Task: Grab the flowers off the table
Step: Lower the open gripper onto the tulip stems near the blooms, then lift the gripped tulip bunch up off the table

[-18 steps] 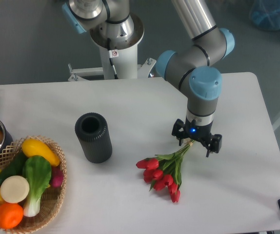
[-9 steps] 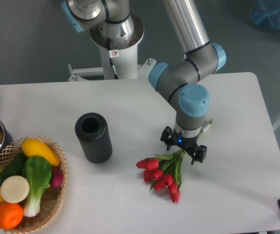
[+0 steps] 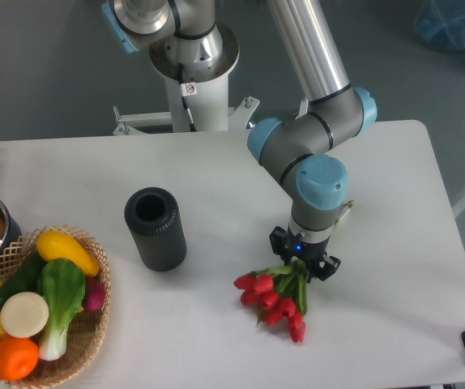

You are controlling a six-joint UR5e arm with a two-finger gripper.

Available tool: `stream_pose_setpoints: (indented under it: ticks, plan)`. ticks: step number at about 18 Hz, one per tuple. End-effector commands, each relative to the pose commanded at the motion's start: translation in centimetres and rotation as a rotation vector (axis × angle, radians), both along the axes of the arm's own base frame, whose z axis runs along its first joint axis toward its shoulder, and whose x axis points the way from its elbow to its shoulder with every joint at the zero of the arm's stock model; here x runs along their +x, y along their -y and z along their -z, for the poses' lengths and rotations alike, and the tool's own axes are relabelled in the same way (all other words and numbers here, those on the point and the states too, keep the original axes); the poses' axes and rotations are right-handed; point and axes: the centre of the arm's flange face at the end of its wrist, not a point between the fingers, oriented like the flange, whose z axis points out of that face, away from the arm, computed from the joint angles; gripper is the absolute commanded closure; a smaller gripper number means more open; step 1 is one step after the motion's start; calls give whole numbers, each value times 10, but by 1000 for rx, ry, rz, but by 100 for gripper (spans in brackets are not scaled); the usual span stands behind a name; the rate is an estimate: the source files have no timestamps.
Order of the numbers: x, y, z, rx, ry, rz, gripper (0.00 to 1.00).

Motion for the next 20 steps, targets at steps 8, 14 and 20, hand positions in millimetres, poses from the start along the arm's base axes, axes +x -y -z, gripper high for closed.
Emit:
stream_pose_setpoints:
  ticks: [8, 14, 20]
  plan:
    - [-20, 41, -93, 76, -110, -134, 100]
    - [-41, 38, -130, 101, -98, -148, 100]
    - [-49, 35, -156, 72, -59, -139, 100]
